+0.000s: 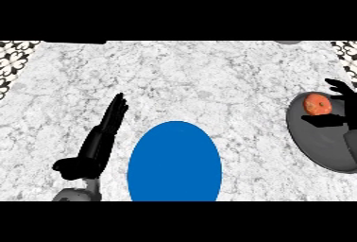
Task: Pick the squash from the plate and place it in the pan
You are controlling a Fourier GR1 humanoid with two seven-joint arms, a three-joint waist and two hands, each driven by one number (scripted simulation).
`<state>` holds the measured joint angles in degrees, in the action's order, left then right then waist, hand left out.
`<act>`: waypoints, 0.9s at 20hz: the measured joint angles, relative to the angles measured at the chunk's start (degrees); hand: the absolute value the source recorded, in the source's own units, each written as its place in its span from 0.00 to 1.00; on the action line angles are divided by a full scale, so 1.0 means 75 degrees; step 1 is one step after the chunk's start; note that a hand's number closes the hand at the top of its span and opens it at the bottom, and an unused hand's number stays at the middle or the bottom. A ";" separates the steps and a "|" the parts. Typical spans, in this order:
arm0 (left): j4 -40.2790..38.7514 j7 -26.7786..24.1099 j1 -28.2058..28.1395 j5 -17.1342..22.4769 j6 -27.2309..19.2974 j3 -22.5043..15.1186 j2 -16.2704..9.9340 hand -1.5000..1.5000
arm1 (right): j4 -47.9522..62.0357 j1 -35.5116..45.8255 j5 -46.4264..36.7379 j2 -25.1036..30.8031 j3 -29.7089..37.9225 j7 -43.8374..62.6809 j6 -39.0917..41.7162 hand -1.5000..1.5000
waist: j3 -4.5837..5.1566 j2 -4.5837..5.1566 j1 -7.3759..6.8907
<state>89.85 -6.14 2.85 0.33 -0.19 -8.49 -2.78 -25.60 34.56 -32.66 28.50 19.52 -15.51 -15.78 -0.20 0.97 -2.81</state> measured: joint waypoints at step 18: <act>0.0182 0.0158 -0.0191 -0.0020 -0.0089 0.0133 0.0014 0.50 | 0.1072 -0.0150 0.2660 0.0945 0.2255 -0.2799 0.2512 0.00 | 0.0012 -0.0091 0.0297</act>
<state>91.22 -4.96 1.41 0.17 -0.86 -7.49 -2.68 -17.55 33.44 -12.71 35.58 36.43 -36.50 3.06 -0.12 0.29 -0.59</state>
